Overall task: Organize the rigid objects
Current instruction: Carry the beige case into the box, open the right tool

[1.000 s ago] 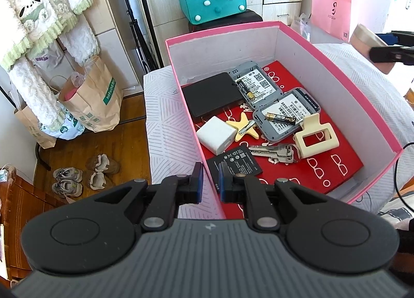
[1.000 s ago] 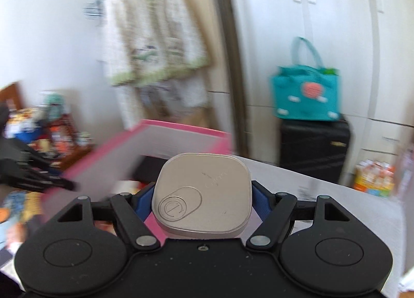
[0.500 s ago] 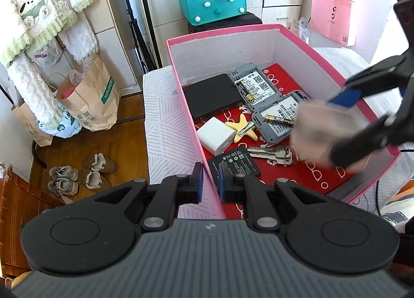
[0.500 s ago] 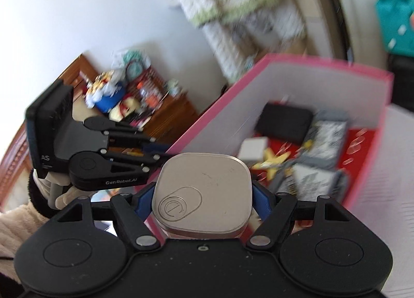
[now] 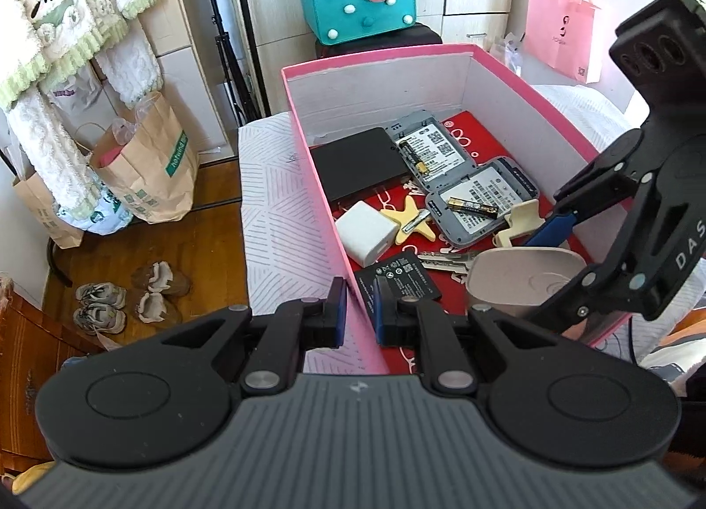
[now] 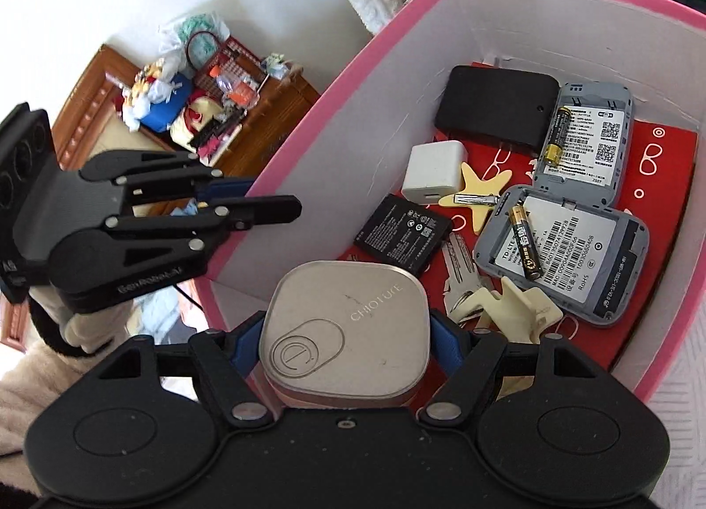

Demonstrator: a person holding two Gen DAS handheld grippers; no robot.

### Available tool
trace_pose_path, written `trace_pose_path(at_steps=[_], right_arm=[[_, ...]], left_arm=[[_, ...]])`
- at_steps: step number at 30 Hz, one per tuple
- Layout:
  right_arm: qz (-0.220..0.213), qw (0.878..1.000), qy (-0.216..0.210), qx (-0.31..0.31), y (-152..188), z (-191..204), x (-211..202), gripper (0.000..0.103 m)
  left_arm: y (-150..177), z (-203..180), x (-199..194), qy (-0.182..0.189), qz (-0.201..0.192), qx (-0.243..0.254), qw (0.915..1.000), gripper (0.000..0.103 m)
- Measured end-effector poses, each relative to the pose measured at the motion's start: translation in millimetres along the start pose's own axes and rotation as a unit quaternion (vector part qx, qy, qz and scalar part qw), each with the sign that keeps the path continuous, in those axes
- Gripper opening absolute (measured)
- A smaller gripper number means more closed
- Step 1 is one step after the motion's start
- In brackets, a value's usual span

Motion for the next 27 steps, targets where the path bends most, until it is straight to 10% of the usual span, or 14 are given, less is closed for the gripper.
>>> trace_pose_path(at_steps=[16, 27], right_arm=[[-0.001, 0.979, 0.126, -0.160, 6.6, -4.1, -3.7, 0.078], [-0.097, 0.979, 0.090, -0.157, 4.7, 9.9, -66.8, 0.079]], left_arm=[[1.7, 0.1, -0.4, 0.000, -0.003, 0.001, 1.0000, 0.011], [2.9, 1.9, -3.1, -0.003, -0.003, -0.002, 1.0000, 0.011]])
Point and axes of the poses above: each gripper's, at about its wrist camera, not at the fingertips, and x roughly the way its jaws point, z to its left, y to its underside, the point moved 10 cm from there along x, roughly the way its jaws point, and after that the axes turned 12 degrees about x, right-handed, at the moved point
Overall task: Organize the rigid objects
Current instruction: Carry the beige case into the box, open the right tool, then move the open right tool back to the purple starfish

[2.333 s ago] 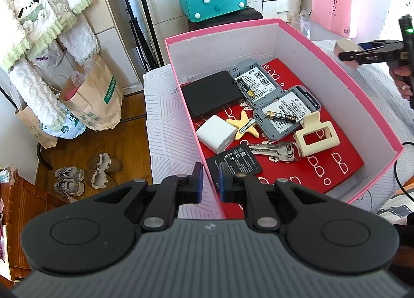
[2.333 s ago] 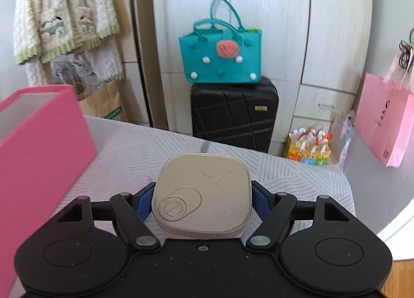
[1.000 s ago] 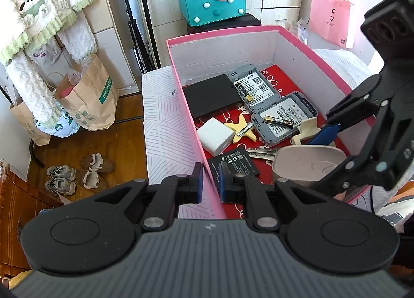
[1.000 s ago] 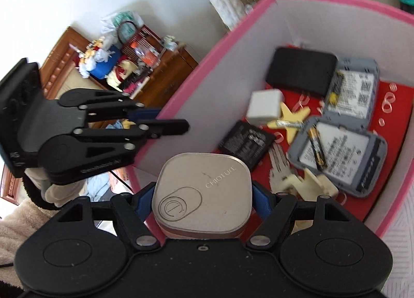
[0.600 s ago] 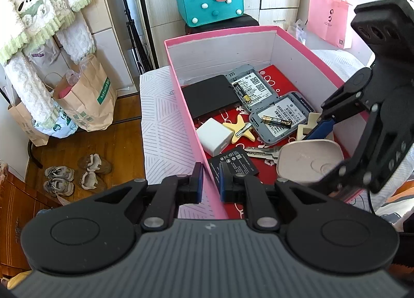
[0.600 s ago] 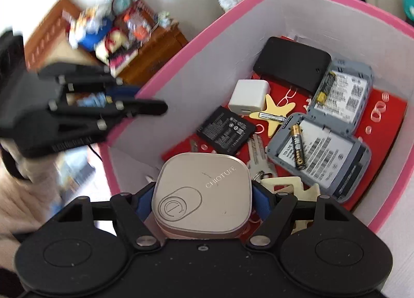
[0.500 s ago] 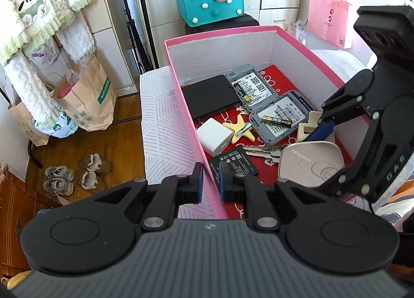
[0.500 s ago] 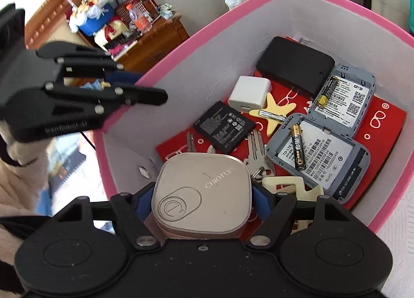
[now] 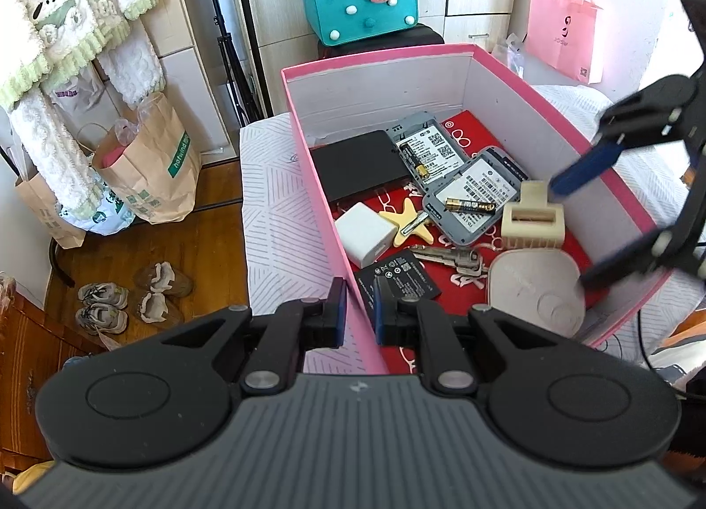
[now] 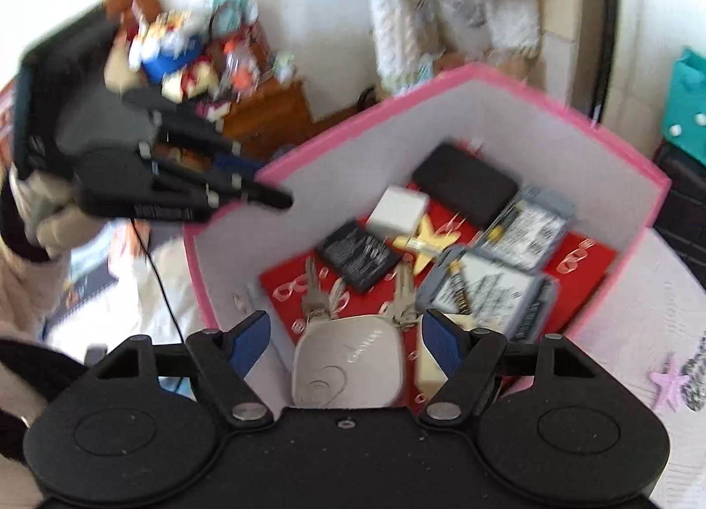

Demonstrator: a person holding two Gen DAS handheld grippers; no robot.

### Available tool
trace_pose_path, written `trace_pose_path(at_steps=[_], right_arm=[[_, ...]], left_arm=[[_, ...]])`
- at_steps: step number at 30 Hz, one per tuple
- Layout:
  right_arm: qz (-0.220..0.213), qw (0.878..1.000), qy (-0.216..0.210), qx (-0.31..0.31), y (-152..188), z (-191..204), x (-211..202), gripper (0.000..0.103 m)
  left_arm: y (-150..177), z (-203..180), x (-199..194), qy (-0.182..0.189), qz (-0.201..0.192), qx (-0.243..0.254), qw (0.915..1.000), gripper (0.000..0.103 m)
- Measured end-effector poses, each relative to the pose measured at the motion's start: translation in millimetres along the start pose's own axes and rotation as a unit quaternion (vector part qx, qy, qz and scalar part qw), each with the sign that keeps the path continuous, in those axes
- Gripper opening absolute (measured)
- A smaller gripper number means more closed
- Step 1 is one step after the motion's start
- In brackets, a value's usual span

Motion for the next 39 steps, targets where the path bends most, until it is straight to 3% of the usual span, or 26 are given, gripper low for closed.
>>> trace_pose_path(at_steps=[6, 8, 12, 20, 24, 30, 35, 39], right_arm=[[-0.132, 0.990, 0.019, 0.052, -12.2, -38.7, -62.9, 0.080], [-0.180, 0.981, 0.044, 0.061, -9.9, -58.8, -81.0, 0.080], [-0.219, 0.967, 0.112, 0.072, 3.6, -99.8, -95.6, 0.080], [-0.181, 0.952, 0.227, 0.101, 36.0, -179.8, -69.9, 0.079], [-0.158, 0.953, 0.223, 0.129, 45.1, -211.7, -49.4, 0.075], [-0.156, 0.958, 0.200, 0.136, 39.2, -223.3, -22.5, 0.071], [-0.135, 0.960, 0.219, 0.113, 36.4, -226.7, -2.0, 0.068], [-0.149, 0.955, 0.228, 0.115, 29.6, -233.6, 1.4, 0.066]], left_arm=[[-0.5, -0.9, -0.7, -0.002, 0.000, -0.002, 1.0000, 0.011], [-0.5, -1.2, -0.6, -0.002, 0.000, -0.003, 1.0000, 0.011], [-0.3, -1.2, -0.6, -0.003, 0.000, -0.001, 1.0000, 0.011], [-1.5, 2.5, -1.5, -0.009, 0.001, -0.006, 0.9999, 0.011], [-1.6, 2.1, -1.3, -0.009, 0.001, -0.007, 0.9999, 0.011], [-1.5, 2.2, -1.2, -0.008, 0.001, -0.007, 0.9999, 0.011], [-1.6, 2.3, -1.3, -0.009, 0.000, -0.007, 0.9999, 0.011], [-1.7, 2.3, -1.3, -0.009, 0.000, -0.007, 0.9999, 0.011]])
Point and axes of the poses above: each gripper's, at about its wrist camera, not at the fingertips, and x roughly the way its jaws point, z to its left, y to its underside, the point moved 10 cm from there along x, roughly the way its jaws point, and after that the axes turned 12 degrees about x, right-handed, at the moved point
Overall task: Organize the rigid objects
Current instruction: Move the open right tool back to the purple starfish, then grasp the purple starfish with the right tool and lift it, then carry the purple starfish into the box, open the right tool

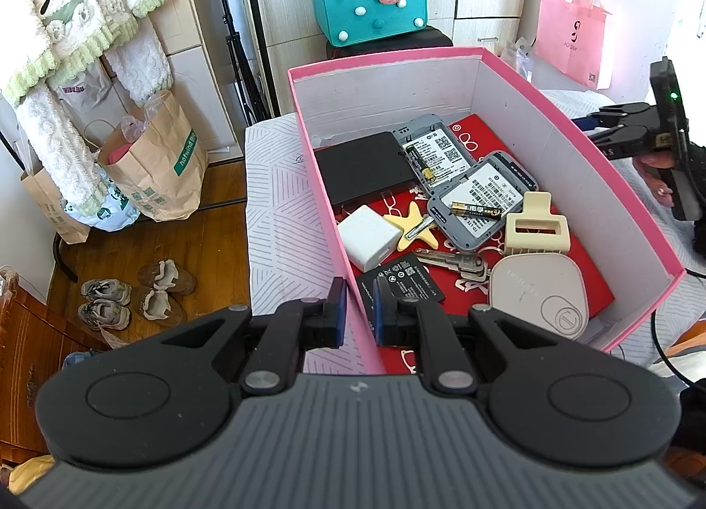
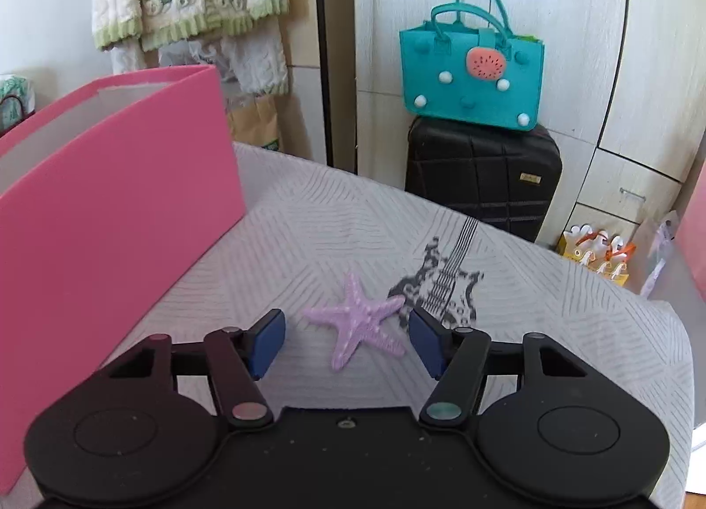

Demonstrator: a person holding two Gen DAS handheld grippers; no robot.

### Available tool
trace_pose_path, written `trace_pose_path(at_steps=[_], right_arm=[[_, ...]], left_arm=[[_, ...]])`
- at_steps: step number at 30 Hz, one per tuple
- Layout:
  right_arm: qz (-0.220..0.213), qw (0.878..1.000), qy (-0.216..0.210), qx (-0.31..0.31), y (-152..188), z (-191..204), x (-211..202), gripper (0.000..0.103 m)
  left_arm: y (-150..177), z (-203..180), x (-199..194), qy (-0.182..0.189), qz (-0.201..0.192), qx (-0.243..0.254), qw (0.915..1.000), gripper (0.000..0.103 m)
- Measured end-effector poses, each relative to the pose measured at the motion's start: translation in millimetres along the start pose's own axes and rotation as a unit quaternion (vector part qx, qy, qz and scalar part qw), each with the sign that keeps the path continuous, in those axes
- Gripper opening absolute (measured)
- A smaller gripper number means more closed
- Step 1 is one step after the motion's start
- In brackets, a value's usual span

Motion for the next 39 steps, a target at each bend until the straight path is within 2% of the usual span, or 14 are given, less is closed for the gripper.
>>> trace_pose_path(at_steps=[2, 14, 23, 34, 39], right_arm=[[-0.006, 1.000, 0.007, 0.000, -2.2, -1.5, 0.9, 0.058], [-0.013, 1.000, 0.010, 0.016, -2.5, -1.6, -1.1, 0.057], [-0.030, 0.999, -0.012, 0.028, -3.9, 7.4, -29.4, 0.057], [-0.081, 0.994, -0.070, -0.002, -22.2, 59.8, -104.2, 0.057], [-0.092, 0.989, -0.114, -0.012, -26.3, 89.9, -131.6, 0.057]], left_arm=[[0.0, 0.1, 0.0, 0.000, 0.000, 0.000, 1.0000, 0.011], [0.2, -0.1, 0.3, 0.000, 0.000, 0.001, 1.0000, 0.011], [0.1, 0.0, 0.2, 0.000, 0.000, 0.001, 1.0000, 0.011], [0.0, 0.0, 0.3, 0.001, -0.001, 0.000, 1.0000, 0.011], [0.1, 0.1, 0.2, 0.001, -0.001, -0.001, 1.0000, 0.011]])
Point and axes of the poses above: each gripper's, at about its wrist camera, not at the fingertips, and x roughly the way its jaws point, z to its left, y to its underside, the point moved 10 cm from there along x, roughly the way its jaws point, and after that the axes turned 12 degrees about x, right-handed, at the moved point
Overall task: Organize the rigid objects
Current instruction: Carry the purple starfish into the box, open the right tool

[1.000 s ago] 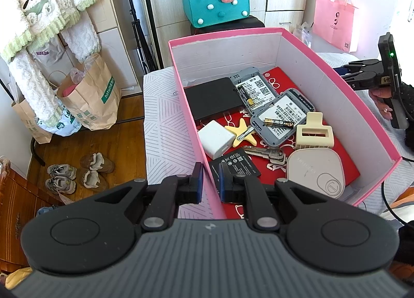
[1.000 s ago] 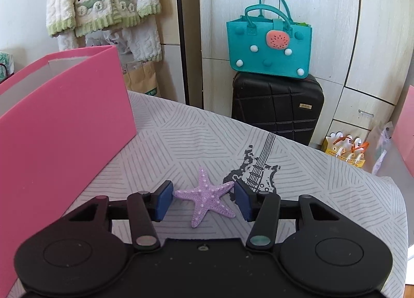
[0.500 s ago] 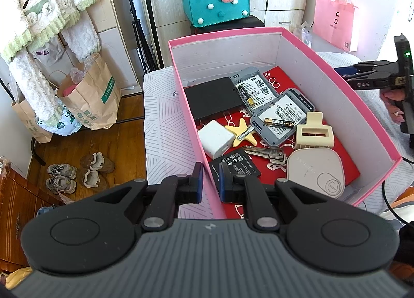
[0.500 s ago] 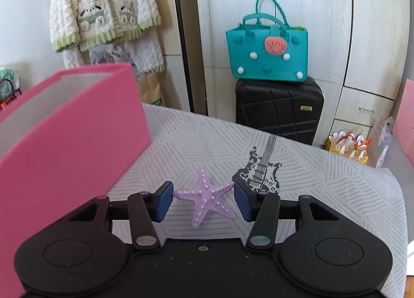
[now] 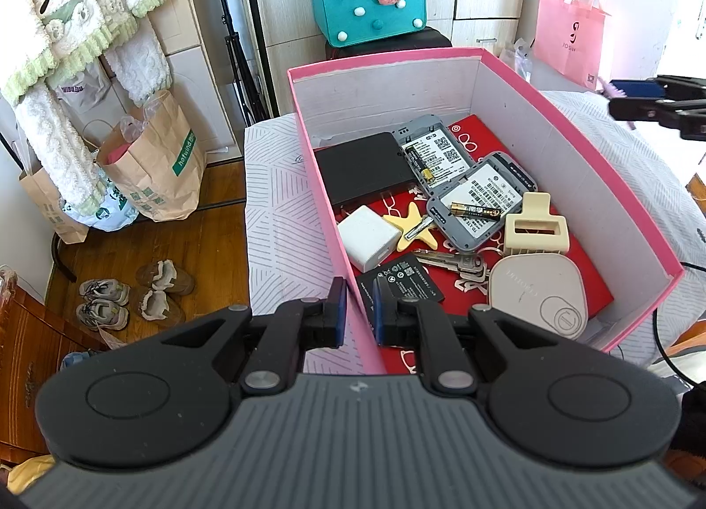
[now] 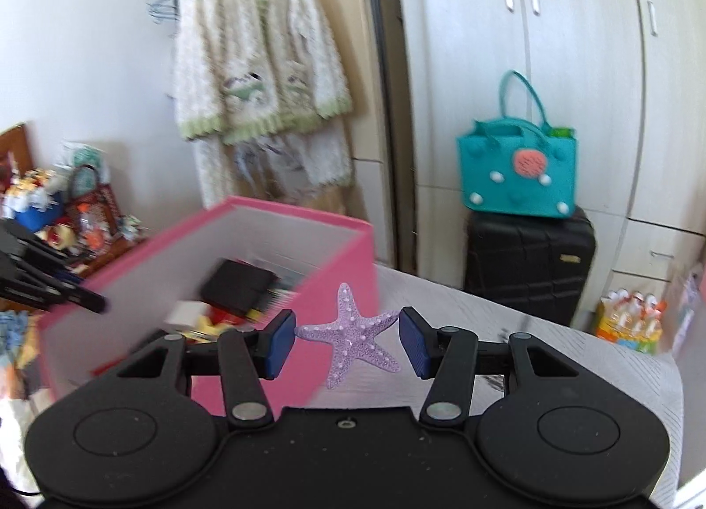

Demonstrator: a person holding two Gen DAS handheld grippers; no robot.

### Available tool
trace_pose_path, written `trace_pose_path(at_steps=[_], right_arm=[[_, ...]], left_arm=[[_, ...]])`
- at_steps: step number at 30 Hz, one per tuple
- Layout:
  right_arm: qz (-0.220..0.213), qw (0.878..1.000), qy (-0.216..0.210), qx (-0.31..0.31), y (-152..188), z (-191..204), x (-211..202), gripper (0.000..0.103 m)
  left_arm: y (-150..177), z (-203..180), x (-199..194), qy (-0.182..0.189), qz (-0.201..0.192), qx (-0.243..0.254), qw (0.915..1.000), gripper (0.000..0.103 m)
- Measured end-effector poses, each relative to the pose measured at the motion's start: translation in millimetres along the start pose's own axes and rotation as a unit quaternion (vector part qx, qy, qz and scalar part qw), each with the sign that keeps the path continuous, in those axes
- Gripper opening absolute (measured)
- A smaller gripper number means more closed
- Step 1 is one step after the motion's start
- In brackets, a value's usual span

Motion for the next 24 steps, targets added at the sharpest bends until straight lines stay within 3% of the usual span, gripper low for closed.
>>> trace_pose_path(at_steps=[6, 13, 19, 24], right_arm=[[0.018, 0.998, -0.067, 0.006, -1.6, 37.3, -7.9, 0.057], [0.084, 0.988, -0.125, 0.018, 17.7, 77.0, 11.9, 0.057], [0.141, 0.980, -0.138, 0.005, 35.2, 104.0, 43.3, 0.057], [0.163, 0.978, -0.128, 0.001, 38.3, 113.9, 68.9, 0.058]], left_arm=[[0.3, 0.3, 0.0, 0.000, 0.000, 0.000, 1.0000, 0.011], [0.1, -0.1, 0.6, 0.000, 0.000, 0.001, 1.0000, 0.011], [-0.6, -1.4, 1.7, 0.001, 0.000, 0.000, 1.0000, 0.011], [-1.4, -2.3, 2.5, 0.000, 0.000, -0.003, 1.0000, 0.011]])
Point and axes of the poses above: each gripper's, at about its wrist camera, not at the fingertips, and x roughly the way its jaws point, z to its left, y to its underside, the point moved 10 cm from there along x, roughly the way its jaws point, and after that the axes turned 12 degrees about x, right-handed, at the moved point
